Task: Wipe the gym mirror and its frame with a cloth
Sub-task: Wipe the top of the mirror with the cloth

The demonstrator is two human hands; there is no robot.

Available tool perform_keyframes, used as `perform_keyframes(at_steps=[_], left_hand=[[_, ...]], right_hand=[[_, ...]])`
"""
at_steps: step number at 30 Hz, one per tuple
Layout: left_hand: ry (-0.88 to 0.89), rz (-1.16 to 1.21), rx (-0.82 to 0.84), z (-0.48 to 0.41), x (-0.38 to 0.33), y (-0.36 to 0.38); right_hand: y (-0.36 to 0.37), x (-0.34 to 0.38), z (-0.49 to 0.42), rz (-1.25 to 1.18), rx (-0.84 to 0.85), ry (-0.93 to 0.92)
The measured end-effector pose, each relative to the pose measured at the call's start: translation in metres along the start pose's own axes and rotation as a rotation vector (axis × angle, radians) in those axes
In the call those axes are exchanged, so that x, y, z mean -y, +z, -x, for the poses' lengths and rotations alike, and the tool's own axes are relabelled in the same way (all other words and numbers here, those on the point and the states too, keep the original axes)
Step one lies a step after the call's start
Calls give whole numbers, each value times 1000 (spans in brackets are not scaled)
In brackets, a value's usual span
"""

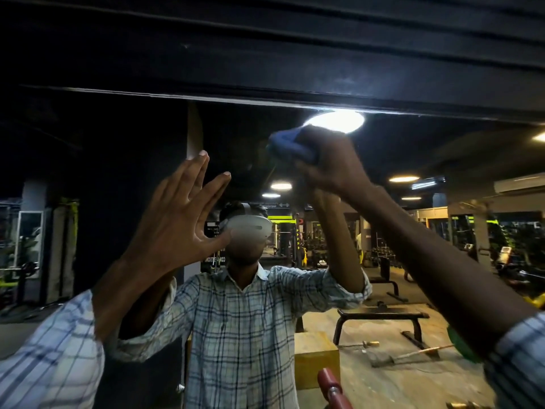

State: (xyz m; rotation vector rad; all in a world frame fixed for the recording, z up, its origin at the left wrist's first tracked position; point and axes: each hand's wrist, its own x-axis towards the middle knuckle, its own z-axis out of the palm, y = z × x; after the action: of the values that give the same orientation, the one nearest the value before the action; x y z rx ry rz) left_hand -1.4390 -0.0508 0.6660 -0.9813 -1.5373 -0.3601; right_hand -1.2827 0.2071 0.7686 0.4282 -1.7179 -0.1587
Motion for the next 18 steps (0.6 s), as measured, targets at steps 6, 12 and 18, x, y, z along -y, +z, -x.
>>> perform_keyframes(at_steps=[6,12,18], left_hand=[[-23,-6,12,3,5,-3],[-26,-17,0,8,9,-6],[-33,-21,6,12,14,-8]], right_hand=[[8,22,9,-43,-111,130],[12,37,44,-25,-4,67],[29,67,79,-128,-5,141]])
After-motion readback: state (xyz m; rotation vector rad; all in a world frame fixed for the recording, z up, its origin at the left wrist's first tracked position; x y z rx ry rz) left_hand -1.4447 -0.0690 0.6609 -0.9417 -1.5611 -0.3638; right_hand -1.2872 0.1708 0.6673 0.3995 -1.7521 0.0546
